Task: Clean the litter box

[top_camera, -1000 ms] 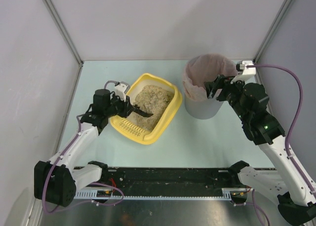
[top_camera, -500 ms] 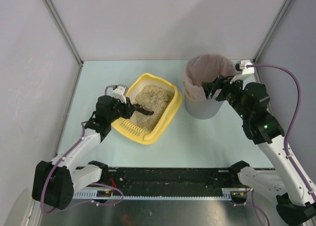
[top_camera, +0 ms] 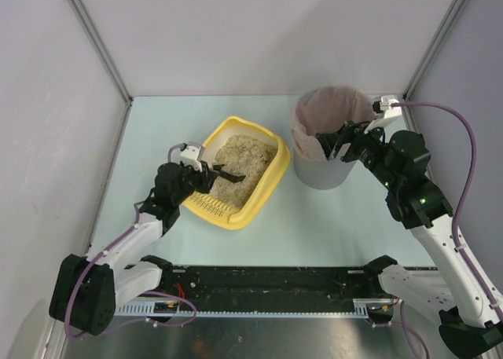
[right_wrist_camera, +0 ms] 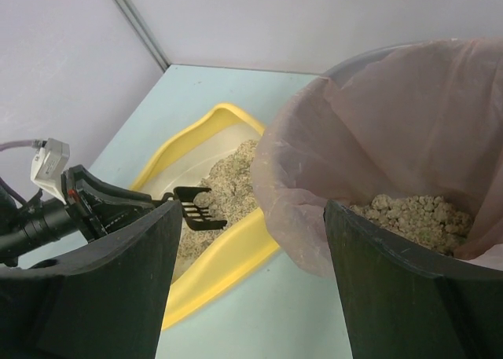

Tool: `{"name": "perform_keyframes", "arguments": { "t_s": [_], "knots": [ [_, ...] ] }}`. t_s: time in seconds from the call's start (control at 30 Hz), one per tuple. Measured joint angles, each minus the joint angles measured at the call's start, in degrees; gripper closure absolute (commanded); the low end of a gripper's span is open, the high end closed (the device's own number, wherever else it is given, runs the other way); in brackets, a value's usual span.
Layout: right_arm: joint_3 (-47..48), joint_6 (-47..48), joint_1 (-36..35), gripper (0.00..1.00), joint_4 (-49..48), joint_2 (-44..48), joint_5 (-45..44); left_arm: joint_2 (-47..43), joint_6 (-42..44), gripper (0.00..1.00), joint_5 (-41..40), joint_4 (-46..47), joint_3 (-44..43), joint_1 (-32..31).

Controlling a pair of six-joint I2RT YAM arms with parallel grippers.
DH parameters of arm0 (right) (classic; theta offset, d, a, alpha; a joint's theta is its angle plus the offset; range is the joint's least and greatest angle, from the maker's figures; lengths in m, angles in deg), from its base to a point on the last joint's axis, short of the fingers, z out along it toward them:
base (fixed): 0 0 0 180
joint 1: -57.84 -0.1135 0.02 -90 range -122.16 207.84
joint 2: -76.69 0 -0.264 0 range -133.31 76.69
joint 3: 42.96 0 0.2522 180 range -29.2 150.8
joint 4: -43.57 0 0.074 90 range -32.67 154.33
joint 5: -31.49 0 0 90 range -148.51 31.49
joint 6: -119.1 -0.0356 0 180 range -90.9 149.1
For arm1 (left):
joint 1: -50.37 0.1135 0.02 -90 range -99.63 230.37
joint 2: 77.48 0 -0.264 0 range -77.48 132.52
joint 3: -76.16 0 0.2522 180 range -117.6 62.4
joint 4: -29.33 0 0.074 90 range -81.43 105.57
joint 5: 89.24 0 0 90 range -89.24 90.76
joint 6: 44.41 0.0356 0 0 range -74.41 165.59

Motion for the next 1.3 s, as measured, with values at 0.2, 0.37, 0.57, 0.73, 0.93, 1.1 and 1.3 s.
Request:
{"name": "perform_keyframes", "arguments": {
  "t_s": [0.2,0.37,0.57,0.73,0.93,1.1,1.3],
  "knots": [
    [0.0,-0.6,0.0,0.22,-0.2,0.0,-0.2,-4.2,0.6,1.00,-1.2,2.0,3.9,-0.2],
    [0.0,-0.7,0.1,0.22,-0.2,0.0,-1.1,-9.4,1.3,1.00,-2.2,4.3,8.6,-0.2],
    [0.0,-0.8,0.1,0.22,0.0,0.6,-1.9,-12.8,2.3,1.00,-2.3,6.6,11.6,-0.2],
    [0.0,-0.8,0.1,0.22,0.6,1.6,-3.7,-16.6,2.5,1.00,-2.0,9.8,15.0,-0.2],
    [0.0,-0.8,0.1,0.22,1.6,1.7,-5.4,-20.5,2.5,1.00,-1.9,13.4,18.0,-0.2],
    [0.0,-0.8,0.1,0.22,1.7,1.7,-6.1,-21.9,2.2,1.00,-1.4,16.8,19.8,-0.2],
    [0.0,-0.8,0.1,0.22,1.9,1.7,-7.9,-25.0,1.9,1.00,-0.5,20.6,21.6,-0.2]
  ]
}}
